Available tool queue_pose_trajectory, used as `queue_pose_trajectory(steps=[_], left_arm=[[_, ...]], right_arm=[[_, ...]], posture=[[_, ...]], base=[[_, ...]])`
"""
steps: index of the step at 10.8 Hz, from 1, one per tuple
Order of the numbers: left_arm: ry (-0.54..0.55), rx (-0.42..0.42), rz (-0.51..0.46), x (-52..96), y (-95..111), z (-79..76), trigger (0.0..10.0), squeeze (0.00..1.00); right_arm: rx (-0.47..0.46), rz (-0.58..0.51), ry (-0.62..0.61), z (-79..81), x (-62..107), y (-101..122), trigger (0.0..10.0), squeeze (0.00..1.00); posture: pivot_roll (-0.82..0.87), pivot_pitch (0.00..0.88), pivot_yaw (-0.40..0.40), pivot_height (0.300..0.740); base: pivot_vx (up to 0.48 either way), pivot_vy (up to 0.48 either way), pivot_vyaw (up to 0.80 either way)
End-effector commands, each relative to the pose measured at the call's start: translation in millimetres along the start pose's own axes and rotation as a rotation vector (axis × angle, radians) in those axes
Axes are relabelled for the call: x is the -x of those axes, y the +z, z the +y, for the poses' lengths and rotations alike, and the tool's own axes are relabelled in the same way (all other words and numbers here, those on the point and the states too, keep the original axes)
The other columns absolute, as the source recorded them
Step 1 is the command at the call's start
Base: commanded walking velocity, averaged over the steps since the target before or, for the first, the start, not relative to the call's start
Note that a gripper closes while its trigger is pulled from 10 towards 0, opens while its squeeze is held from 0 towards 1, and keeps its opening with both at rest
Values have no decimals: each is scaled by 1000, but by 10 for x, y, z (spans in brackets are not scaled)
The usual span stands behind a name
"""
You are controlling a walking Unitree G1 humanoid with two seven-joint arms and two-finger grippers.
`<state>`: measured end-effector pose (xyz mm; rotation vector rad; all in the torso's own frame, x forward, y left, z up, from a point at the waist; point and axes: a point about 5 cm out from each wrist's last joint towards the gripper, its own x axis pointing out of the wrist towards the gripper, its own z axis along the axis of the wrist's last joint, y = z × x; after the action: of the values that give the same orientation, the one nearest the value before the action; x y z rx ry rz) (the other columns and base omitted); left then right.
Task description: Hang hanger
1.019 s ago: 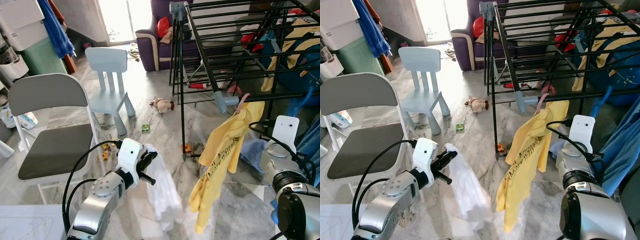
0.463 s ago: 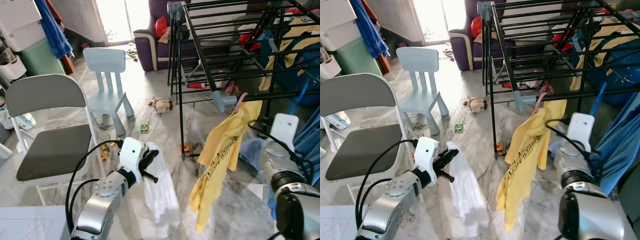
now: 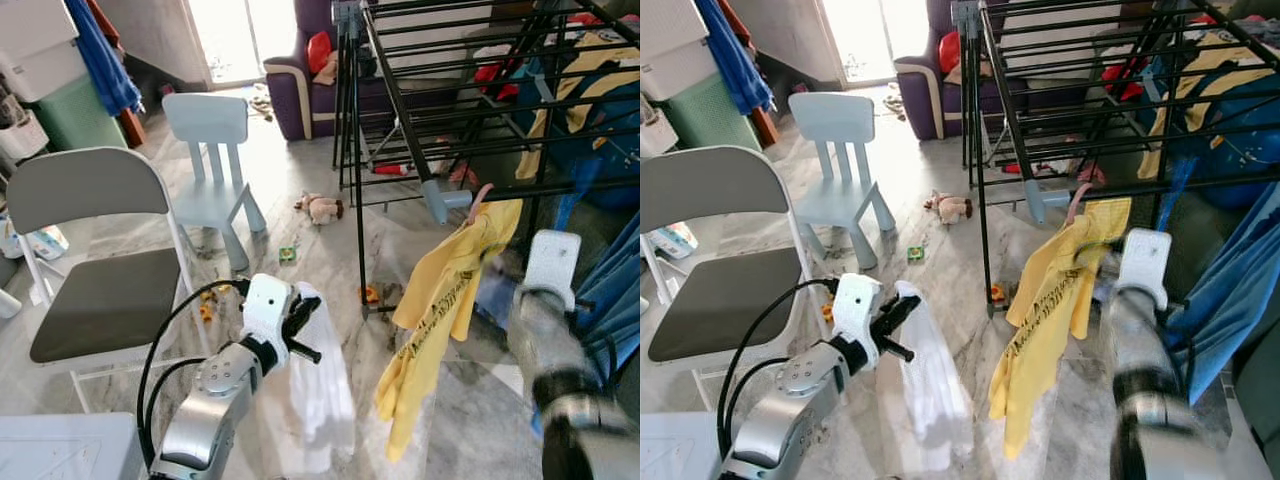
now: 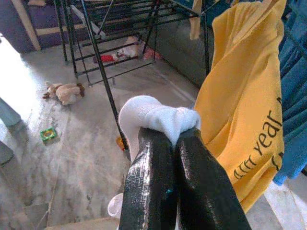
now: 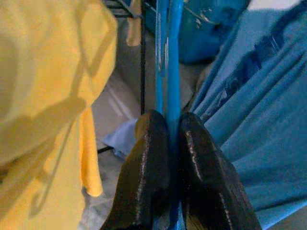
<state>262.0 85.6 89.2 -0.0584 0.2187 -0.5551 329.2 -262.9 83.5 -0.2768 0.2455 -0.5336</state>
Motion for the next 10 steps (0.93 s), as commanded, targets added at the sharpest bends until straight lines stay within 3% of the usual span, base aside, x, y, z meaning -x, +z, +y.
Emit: queue_pose_trajectory(steps=[1, 3, 6, 8, 10], left_arm=[[29, -25, -27, -5, 45, 34, 10000, 0], [83, -36, -57, 2, 73, 64, 10000, 0], [84, -43, -57, 15, 57, 62, 10000, 0], [85, -47, -68, -1, 77, 52, 10000, 0], [92, -54, -81, -2, 88, 54, 10000, 0]], right_arm=[[25, -85, 43, 72, 49, 104, 10000, 0], [62, -197, 46, 11, 278, 78, 10000, 0], [46, -112, 109, 36, 578, -195, 10000, 0], [-1, -13, 132, 30, 636, -308, 10000, 0], [-18, 2, 135, 42, 650, -277, 10000, 0]], posture=[[-71, 0, 82, 740], [-77, 0, 80, 740], [-82, 0, 77, 740], [-86, 0, 77, 740], [-86, 0, 75, 740]], base=[[0, 0, 0], [0, 0, 0], [0, 0, 0], [0, 0, 0], [0, 0, 0]])
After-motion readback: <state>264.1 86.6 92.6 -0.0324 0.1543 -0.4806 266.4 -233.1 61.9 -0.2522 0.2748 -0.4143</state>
